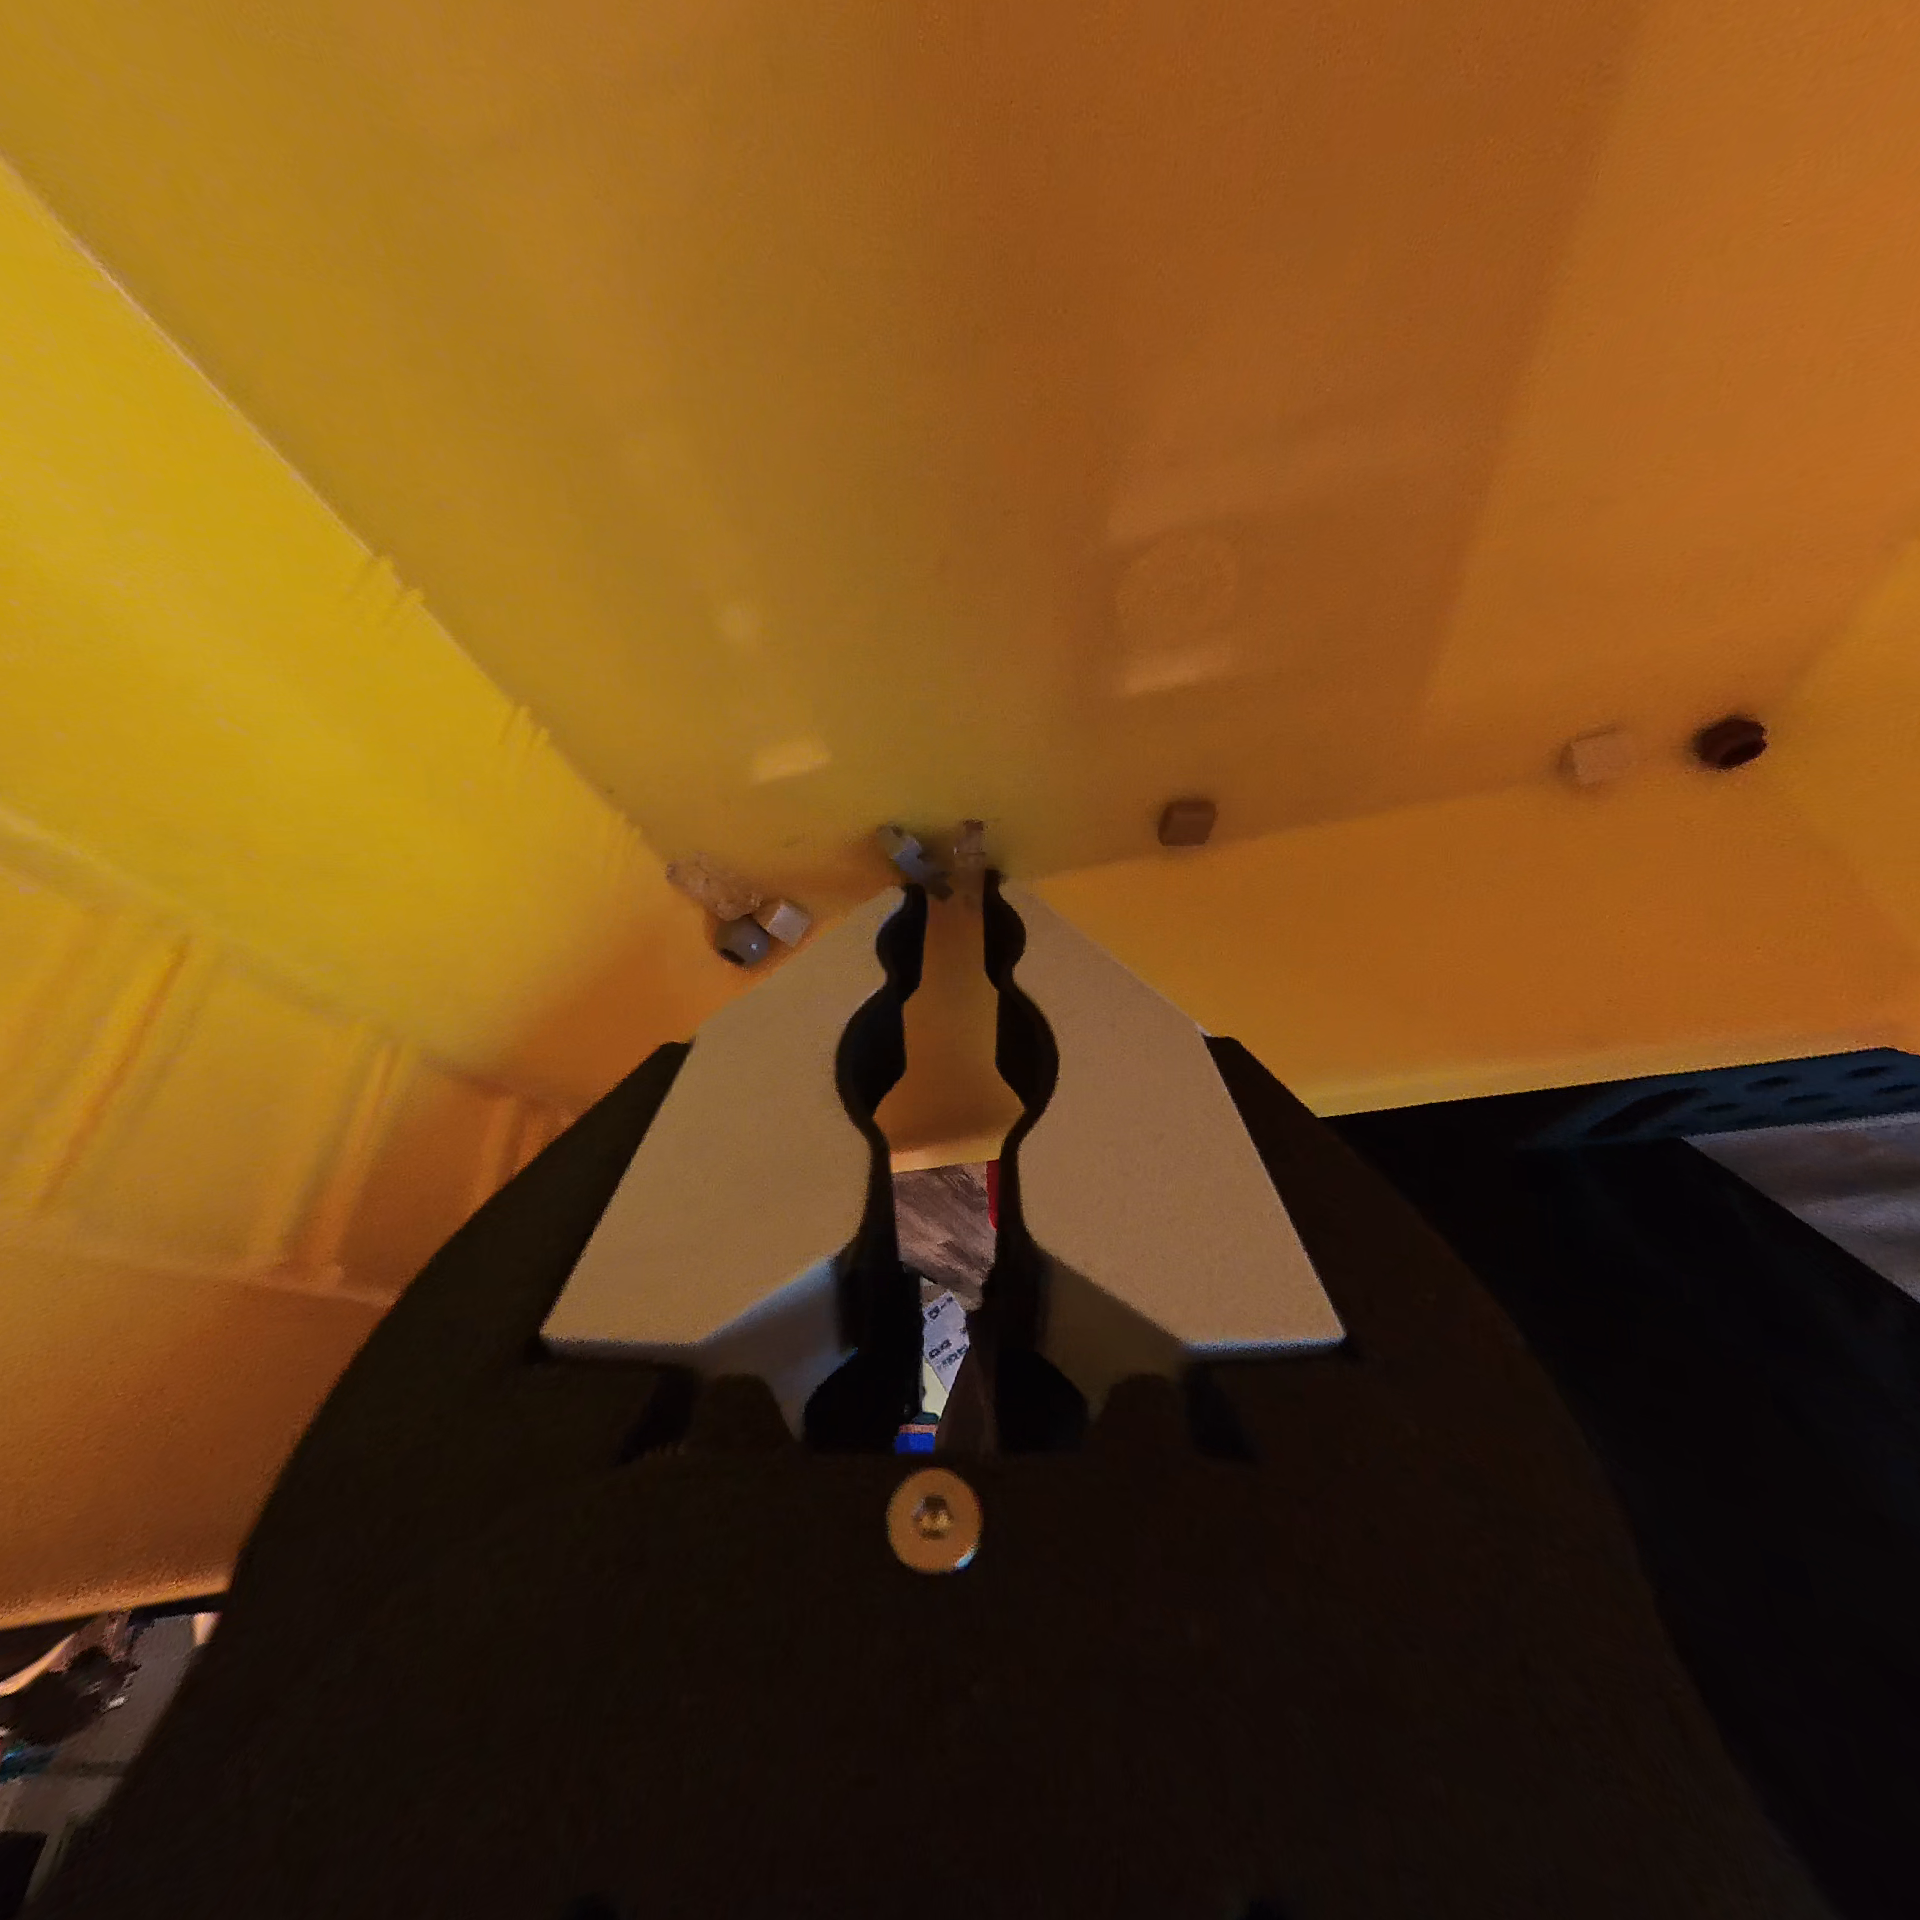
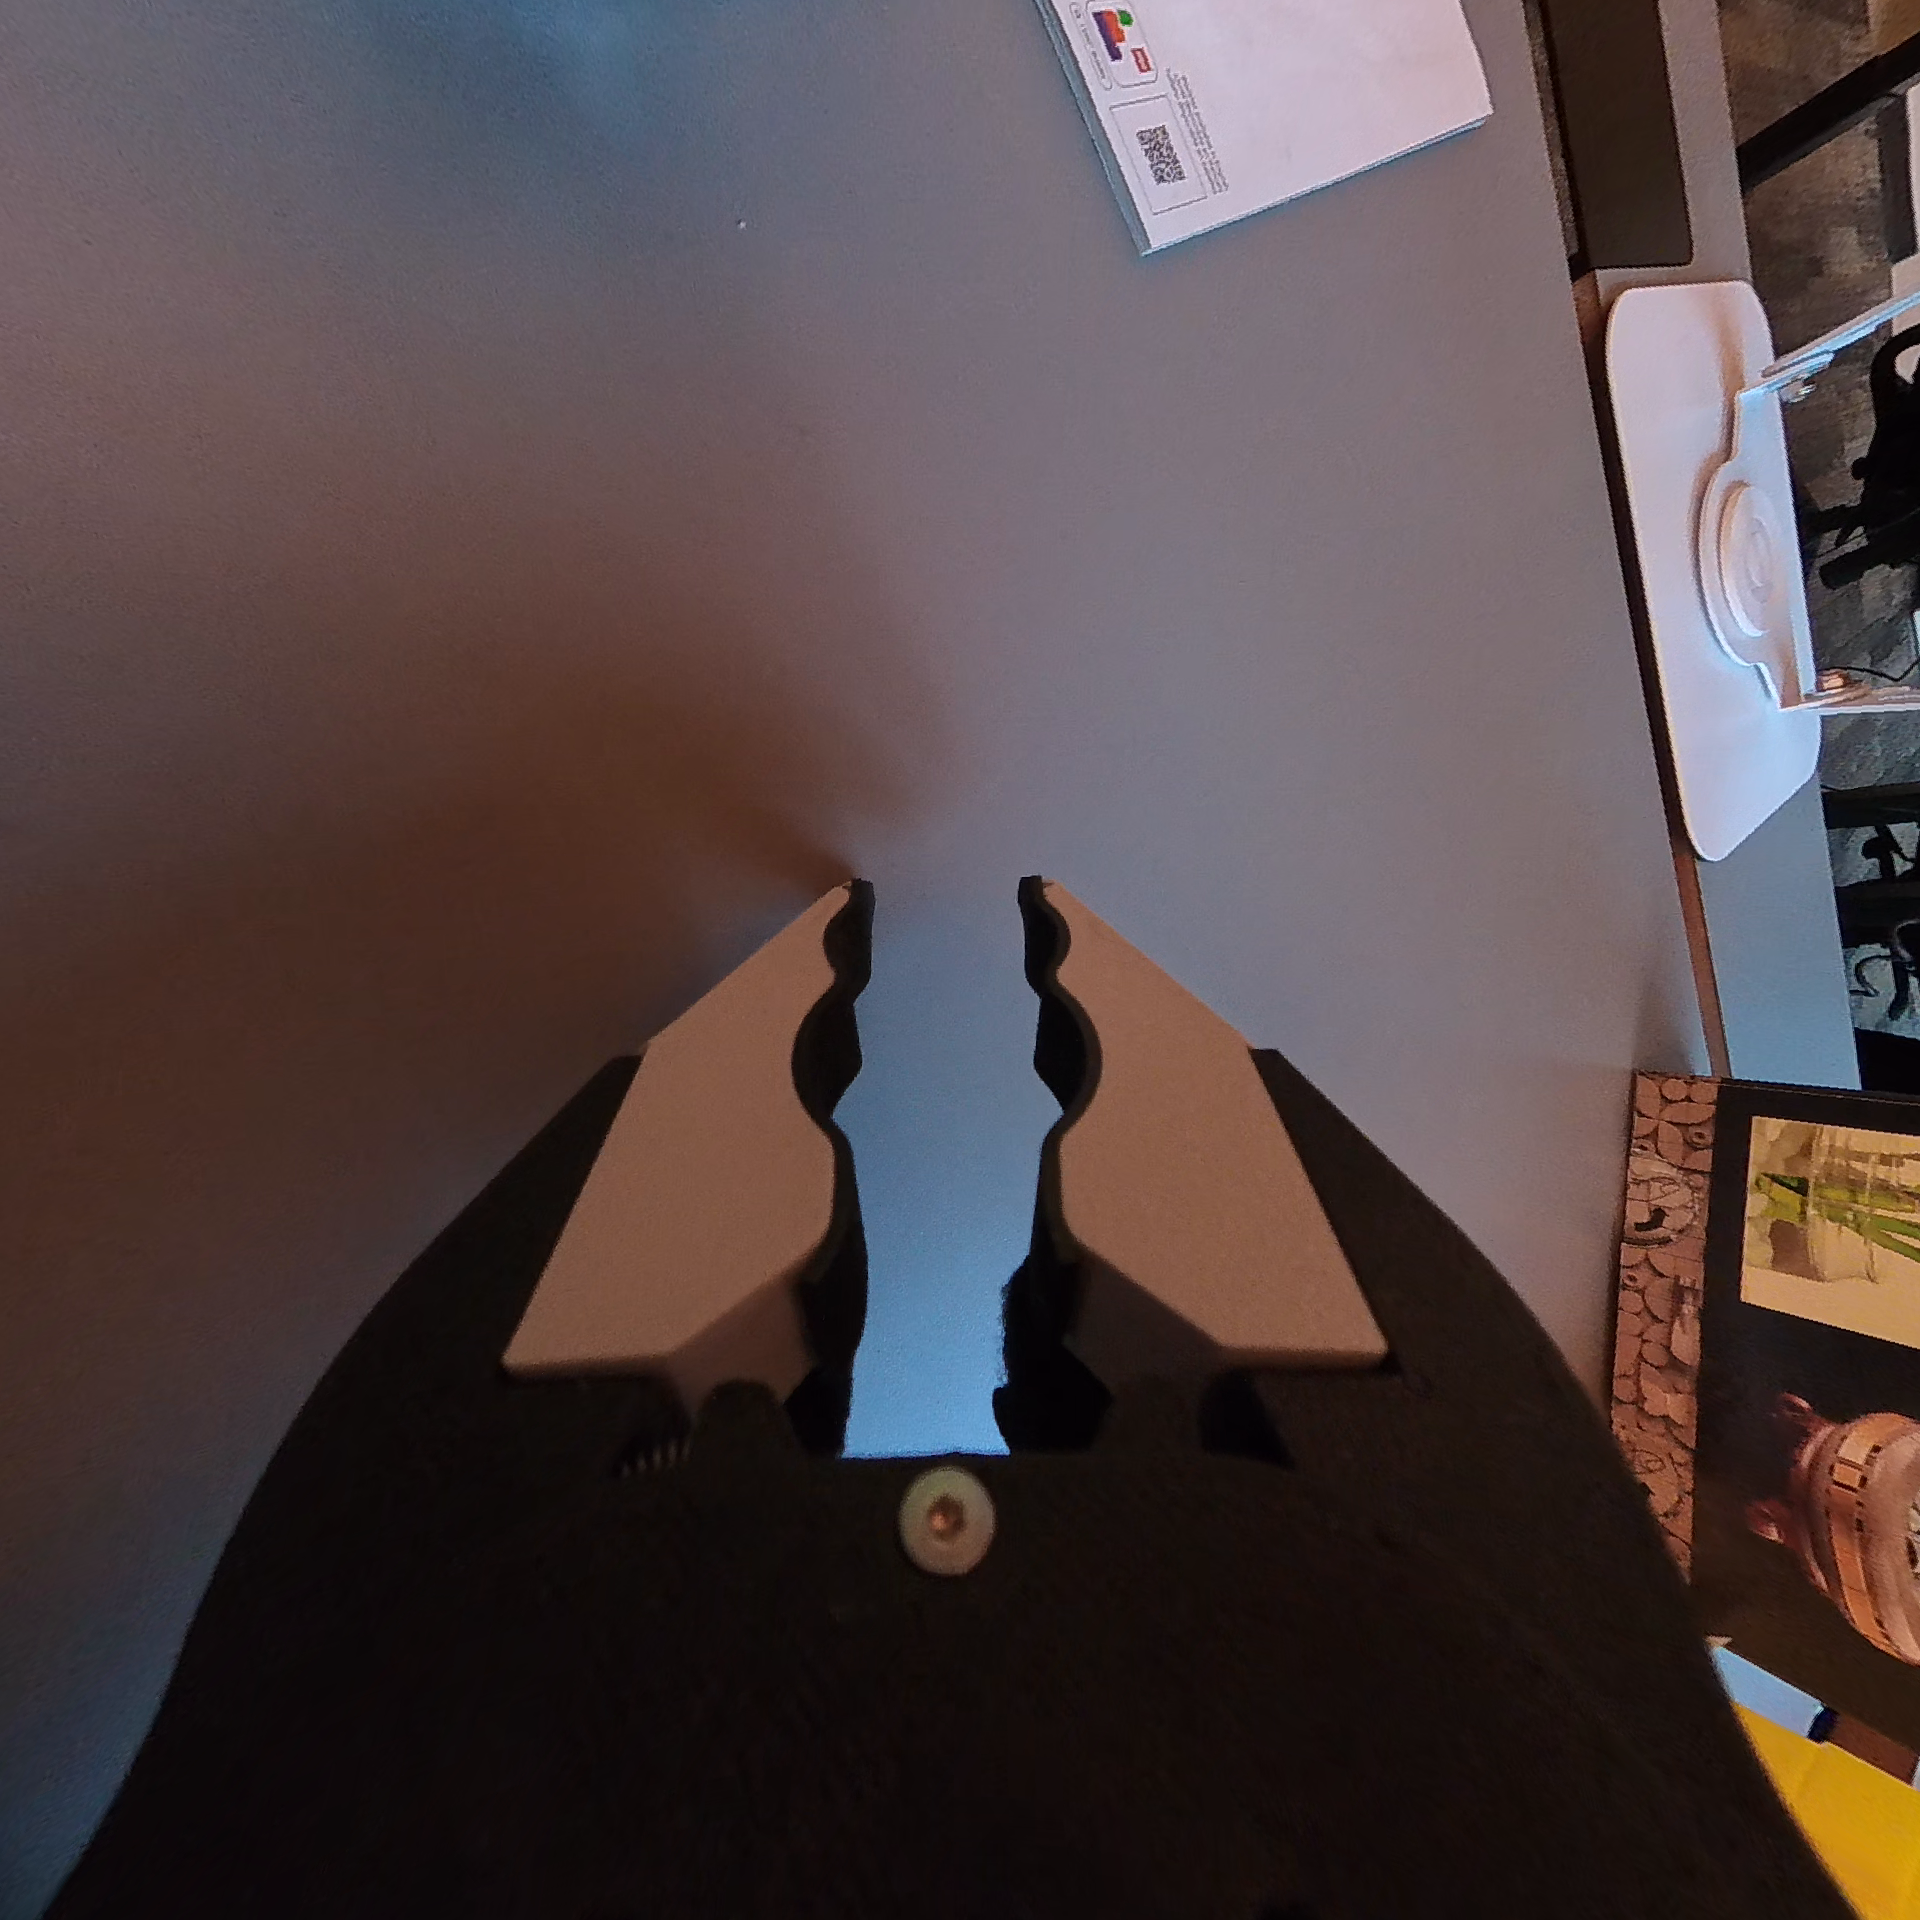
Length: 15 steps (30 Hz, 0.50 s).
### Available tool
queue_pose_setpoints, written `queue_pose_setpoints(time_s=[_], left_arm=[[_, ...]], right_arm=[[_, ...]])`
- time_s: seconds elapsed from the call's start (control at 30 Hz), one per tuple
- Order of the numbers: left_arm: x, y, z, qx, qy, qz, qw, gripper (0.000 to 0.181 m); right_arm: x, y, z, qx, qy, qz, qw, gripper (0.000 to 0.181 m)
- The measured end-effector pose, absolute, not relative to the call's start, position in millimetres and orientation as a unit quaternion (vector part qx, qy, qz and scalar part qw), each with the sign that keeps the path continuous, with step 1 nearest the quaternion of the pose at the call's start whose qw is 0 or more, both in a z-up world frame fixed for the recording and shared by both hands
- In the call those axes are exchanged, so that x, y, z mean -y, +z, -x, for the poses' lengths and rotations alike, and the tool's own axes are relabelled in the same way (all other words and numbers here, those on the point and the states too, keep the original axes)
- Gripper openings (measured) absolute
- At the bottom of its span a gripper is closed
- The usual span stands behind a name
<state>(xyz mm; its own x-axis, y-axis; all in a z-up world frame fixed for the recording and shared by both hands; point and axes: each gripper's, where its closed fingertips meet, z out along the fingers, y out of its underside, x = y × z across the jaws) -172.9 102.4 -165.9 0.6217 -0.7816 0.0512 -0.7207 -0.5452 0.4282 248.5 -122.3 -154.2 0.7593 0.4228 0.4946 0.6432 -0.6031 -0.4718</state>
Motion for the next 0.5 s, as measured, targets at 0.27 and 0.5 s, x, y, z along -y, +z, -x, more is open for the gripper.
queue_pose_setpoints(time_s=[0.27,0.5], left_arm=[[-110,-162,169,0.439,-0.056,-0.877,0.184,0.007],[-108,-146,148,0.457,0.002,-0.879,0.139,0.007]], right_arm=[[122,-154,-248,0.302,-0.168,0.879,0.327,0.028],[122,-154,-248,0.302,-0.168,0.88,0.327,0.028]])
